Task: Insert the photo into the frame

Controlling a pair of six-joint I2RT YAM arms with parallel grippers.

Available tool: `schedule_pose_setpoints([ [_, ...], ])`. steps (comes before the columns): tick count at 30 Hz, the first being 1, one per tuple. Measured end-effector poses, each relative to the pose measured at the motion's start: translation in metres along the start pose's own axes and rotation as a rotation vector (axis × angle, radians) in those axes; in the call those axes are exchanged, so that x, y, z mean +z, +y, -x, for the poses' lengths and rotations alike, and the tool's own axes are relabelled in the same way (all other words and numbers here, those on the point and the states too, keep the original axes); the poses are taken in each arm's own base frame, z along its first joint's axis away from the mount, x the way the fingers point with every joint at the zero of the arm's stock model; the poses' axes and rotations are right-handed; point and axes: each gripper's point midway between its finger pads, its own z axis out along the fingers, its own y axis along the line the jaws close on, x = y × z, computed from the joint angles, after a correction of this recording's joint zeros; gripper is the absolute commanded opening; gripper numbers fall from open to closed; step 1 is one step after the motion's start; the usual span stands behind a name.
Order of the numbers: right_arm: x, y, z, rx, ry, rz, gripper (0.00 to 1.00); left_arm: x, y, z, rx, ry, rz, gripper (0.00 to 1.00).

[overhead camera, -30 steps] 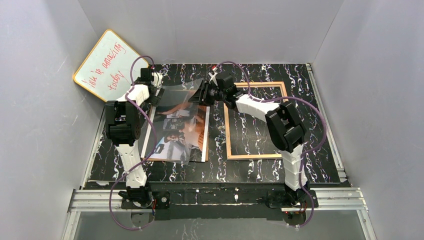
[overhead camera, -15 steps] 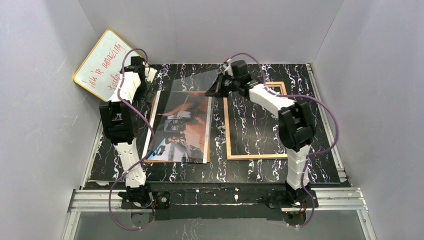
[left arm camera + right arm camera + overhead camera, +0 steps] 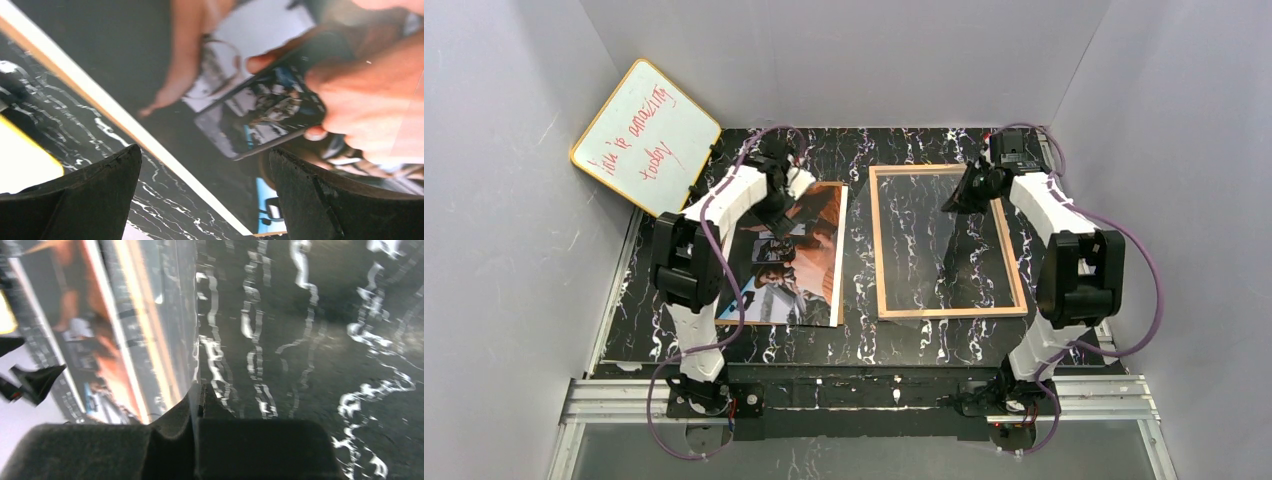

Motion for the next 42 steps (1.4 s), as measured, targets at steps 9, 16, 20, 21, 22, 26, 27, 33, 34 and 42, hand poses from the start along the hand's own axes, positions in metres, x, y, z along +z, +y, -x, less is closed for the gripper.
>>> schedule_pose_setpoints([
  [9,0.026,-0.08,-0.016,0.046,0.104,-0.271,0.82,0.018,-0.039,-0.005,0.104,0.044,0.007,0.98],
  [16,0.025,-0.095,-0.013,0.096,0.086,-0.352,0.99,0.03,-0.049,-0.017,0.14,0.079,0.03,0.98],
  [20,0.013,-0.095,-0.025,0.124,0.075,-0.363,0.99,0.031,-0.051,-0.018,0.146,0.081,0.029,0.98],
  [21,0.008,-0.095,-0.033,0.131,0.081,-0.359,0.99,0.031,-0.051,-0.017,0.144,0.079,0.03,0.98],
  [22,0.004,-0.095,-0.042,0.139,0.091,-0.353,0.99,0.031,-0.051,-0.016,0.144,0.076,0.031,0.98],
  [26,-0.008,-0.096,-0.085,0.178,0.154,-0.318,0.99,0.032,-0.051,-0.012,0.139,0.061,0.036,0.98],
  [27,-0.01,-0.097,-0.097,0.189,0.173,-0.306,0.99,0.032,-0.051,-0.012,0.137,0.059,0.037,0.98],
  [33,-0.014,-0.099,-0.145,0.239,0.252,-0.237,0.99,0.035,-0.058,-0.004,0.134,0.029,0.043,0.98],
  [34,-0.011,-0.099,-0.149,0.244,0.257,-0.223,0.99,0.035,-0.059,-0.004,0.135,0.028,0.042,0.98],
  [42,0.005,-0.083,-0.159,0.296,0.27,-0.054,0.88,0.038,-0.067,-0.006,0.146,0.033,0.038,0.98],
])
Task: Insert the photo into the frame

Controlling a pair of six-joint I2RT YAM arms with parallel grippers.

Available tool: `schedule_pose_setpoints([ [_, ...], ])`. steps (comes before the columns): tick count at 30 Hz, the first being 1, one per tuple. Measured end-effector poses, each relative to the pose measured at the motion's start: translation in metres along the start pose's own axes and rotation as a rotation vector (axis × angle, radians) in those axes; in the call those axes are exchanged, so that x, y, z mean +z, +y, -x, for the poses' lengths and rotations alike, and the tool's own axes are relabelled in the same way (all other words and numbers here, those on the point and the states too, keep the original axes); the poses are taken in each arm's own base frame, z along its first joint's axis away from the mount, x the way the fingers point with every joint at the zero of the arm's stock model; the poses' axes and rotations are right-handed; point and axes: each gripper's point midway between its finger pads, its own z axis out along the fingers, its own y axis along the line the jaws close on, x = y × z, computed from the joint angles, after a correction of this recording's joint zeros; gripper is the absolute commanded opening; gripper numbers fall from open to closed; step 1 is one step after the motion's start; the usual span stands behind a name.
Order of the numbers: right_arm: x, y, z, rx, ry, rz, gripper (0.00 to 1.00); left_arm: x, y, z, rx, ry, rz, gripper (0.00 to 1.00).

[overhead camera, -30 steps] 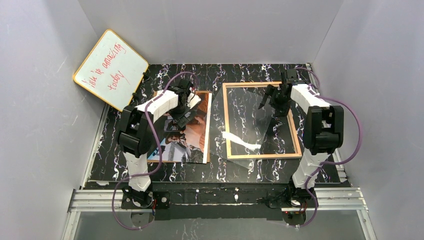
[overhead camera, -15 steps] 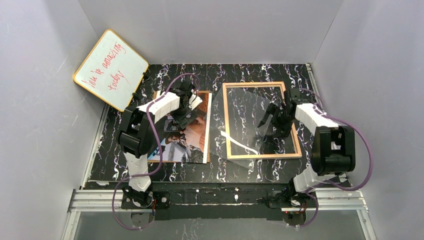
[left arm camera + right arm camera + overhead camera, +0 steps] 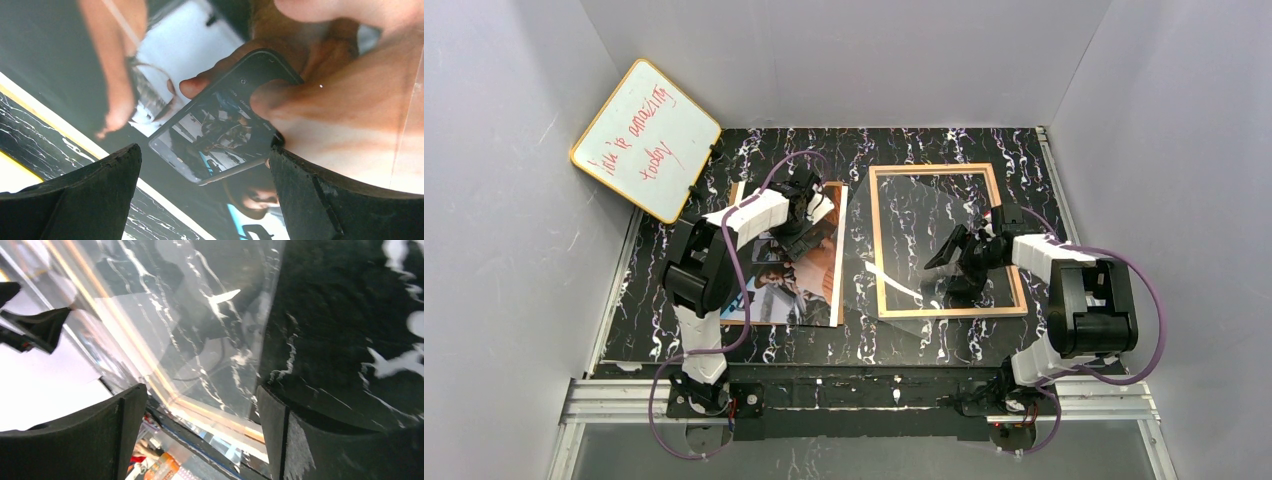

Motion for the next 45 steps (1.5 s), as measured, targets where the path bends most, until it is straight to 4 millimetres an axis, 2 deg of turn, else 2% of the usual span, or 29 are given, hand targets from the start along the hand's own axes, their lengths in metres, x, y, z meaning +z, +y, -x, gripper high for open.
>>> schedule_pose_setpoints([
  [11,0.014,0.024,-0.002,0.009,-0.056,0.269,0.81,0.002,0.001,0.001,0.01,-0.001,0.026,0.98],
  [18,0.017,0.026,-0.002,0.035,-0.131,0.37,0.66,0.001,0.0,0.003,0.033,0.001,0.045,0.98],
  [23,0.015,0.025,-0.01,0.086,-0.18,0.439,0.67,-0.001,-0.003,0.005,0.058,0.006,0.062,0.98],
  [27,0.01,0.041,-0.004,0.062,-0.205,0.495,0.64,-0.001,-0.003,0.009,0.082,0.012,0.084,0.98],
  [29,0.009,0.049,-0.002,0.045,-0.211,0.52,0.55,-0.001,-0.003,0.009,0.091,0.015,0.094,0.98],
  [31,0.012,0.056,-0.001,0.032,-0.206,0.537,0.39,-0.001,-0.002,0.009,0.099,0.018,0.102,0.98],
  [32,0.015,0.059,-0.001,0.032,-0.2,0.54,0.27,-0.002,-0.002,0.009,0.1,0.018,0.107,0.98],
  [36,0.021,0.067,0.002,0.035,-0.182,0.548,0.03,-0.002,0.0,0.012,0.107,0.012,0.121,0.98],
  [41,0.008,0.089,0.019,-0.021,-0.214,0.561,0.01,-0.003,0.001,0.013,0.11,0.011,0.124,0.98],
  [45,-0.029,0.129,0.048,-0.149,-0.275,0.518,0.01,-0.012,0.009,0.02,0.09,-0.003,0.115,0.98],
])
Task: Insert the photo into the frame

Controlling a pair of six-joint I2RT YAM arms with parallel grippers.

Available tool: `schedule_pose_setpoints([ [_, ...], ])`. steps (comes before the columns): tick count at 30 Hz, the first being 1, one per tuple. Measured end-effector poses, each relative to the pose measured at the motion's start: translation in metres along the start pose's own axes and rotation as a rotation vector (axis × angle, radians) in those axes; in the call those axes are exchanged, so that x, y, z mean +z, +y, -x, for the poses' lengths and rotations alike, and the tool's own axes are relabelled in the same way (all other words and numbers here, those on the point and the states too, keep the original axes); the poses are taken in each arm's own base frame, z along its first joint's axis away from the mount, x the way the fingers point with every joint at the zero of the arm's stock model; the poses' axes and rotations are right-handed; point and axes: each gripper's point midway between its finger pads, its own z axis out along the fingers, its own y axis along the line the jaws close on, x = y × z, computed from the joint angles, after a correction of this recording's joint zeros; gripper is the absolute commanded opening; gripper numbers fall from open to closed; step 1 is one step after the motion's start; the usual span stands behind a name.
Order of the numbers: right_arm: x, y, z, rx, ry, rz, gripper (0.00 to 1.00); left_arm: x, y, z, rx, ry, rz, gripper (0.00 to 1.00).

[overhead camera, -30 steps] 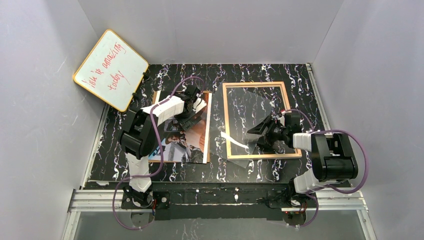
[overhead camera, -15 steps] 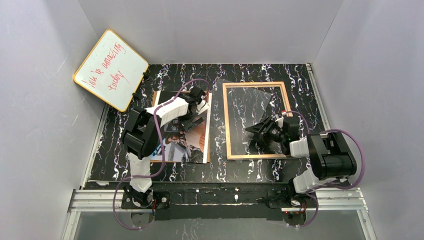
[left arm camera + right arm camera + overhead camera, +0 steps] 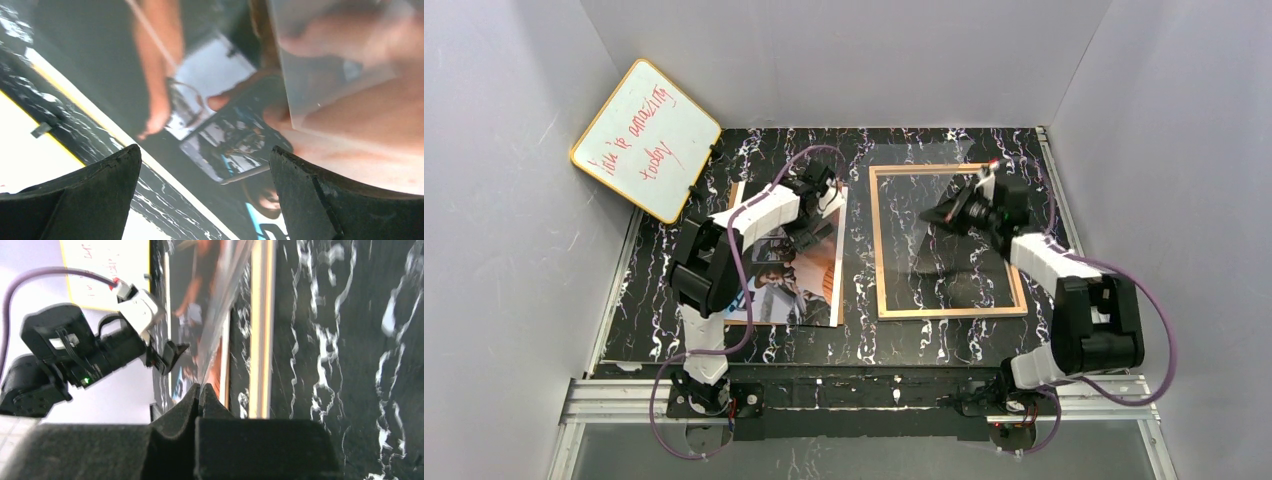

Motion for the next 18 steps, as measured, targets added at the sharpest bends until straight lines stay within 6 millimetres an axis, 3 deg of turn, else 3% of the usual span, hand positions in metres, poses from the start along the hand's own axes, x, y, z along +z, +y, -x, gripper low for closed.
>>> schedule_pose_setpoints([
  [4,-0.027,0.053,0.061,-0.189,-0.095,-0.05,0.01,-0.028,0.025,0.033,-0.074,-0.096,0.006,0.98],
  [7,-0.072,0.079,0.094,-0.275,-0.212,-0.097,0.01,-0.052,0.038,0.06,-0.155,-0.187,-0.014,0.98],
  [9,-0.098,0.088,0.105,-0.299,-0.272,-0.13,0.01,-0.062,0.037,0.079,-0.202,-0.241,-0.049,0.98],
  [12,-0.123,0.101,0.113,-0.32,-0.324,-0.174,0.01,-0.062,0.019,0.098,-0.239,-0.268,-0.122,0.98],
  [18,-0.136,0.098,0.103,-0.29,-0.29,-0.262,0.01,-0.028,-0.052,0.134,-0.281,-0.227,-0.316,0.95],
])
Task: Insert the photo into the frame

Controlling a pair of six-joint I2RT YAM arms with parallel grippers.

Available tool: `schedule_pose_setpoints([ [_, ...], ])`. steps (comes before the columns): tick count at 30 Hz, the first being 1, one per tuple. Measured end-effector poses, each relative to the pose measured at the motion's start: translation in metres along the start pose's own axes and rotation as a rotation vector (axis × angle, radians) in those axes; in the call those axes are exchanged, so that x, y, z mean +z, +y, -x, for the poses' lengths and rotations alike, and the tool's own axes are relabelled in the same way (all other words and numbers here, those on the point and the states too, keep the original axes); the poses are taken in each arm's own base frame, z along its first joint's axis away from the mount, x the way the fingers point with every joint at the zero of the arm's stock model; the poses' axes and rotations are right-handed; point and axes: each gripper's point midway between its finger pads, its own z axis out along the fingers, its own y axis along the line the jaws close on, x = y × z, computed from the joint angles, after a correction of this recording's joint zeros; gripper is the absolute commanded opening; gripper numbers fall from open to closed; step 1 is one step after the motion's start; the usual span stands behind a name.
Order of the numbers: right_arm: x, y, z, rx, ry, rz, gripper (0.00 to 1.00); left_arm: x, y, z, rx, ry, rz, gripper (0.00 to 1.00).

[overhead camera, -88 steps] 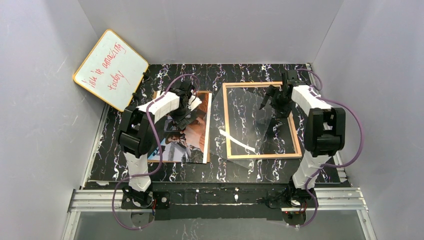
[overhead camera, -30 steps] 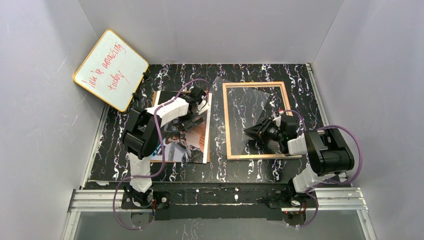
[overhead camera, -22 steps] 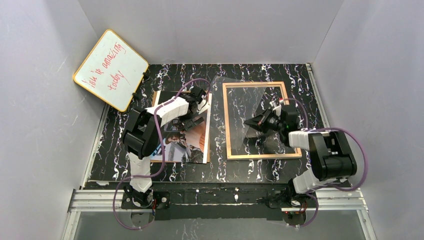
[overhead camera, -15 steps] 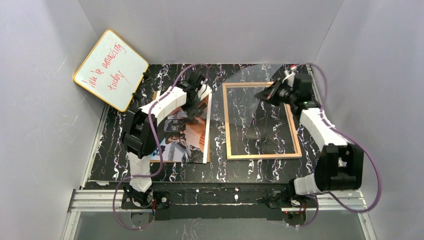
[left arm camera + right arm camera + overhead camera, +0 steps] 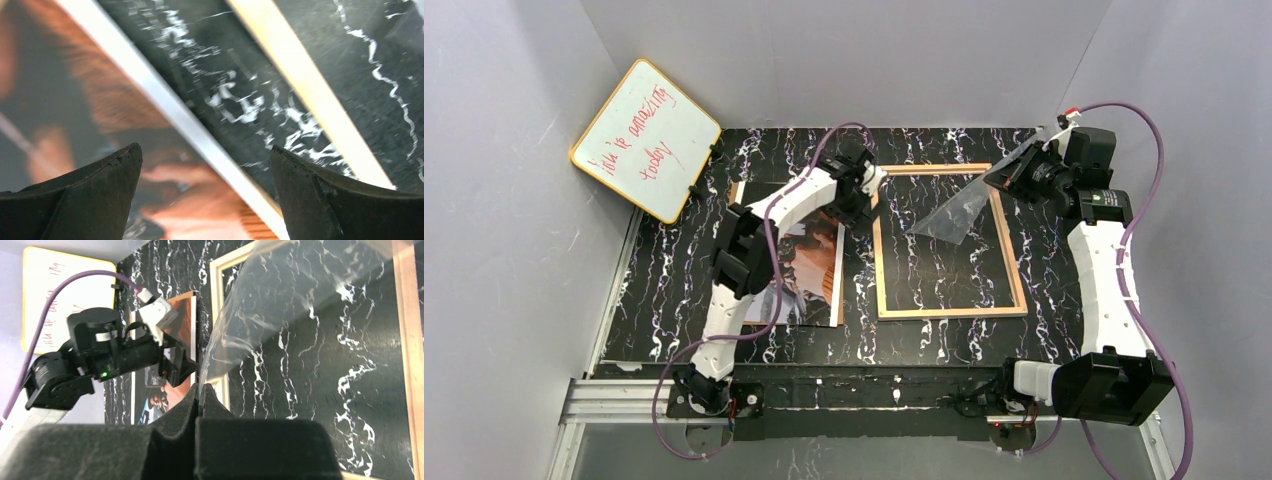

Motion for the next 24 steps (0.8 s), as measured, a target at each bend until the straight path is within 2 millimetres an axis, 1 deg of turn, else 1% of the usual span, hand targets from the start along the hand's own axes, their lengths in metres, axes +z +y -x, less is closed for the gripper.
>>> schedule_pose_setpoints([
  [3,-0.004,-0.004,-0.007,0.002,0.03,-0.029,0.01,0.023,-0.03,-0.003,-0.02,0.03,-0.081,0.94],
  [5,-0.007,-0.005,-0.01,0.0,0.048,-0.038,0.01,0.029,-0.046,-0.006,-0.03,0.043,-0.124,0.92],
  [8,-0.013,-0.002,-0.011,-0.011,0.06,-0.041,0.01,0.03,-0.062,-0.001,-0.05,0.031,-0.163,0.86],
  [11,-0.015,-0.001,-0.011,-0.019,0.066,-0.045,0.01,0.028,-0.075,0.01,-0.076,-0.004,-0.214,0.82],
  [17,-0.022,-0.008,-0.015,-0.041,0.084,-0.094,0.01,0.026,-0.086,0.021,-0.111,-0.041,-0.278,0.82],
  [22,-0.031,-0.005,-0.006,-0.072,0.059,-0.119,0.01,0.028,-0.09,0.028,-0.132,-0.07,-0.302,0.81],
  [24,-0.031,-0.004,-0.004,-0.078,0.053,-0.12,0.01,0.029,-0.091,0.028,-0.138,-0.07,-0.301,0.8],
])
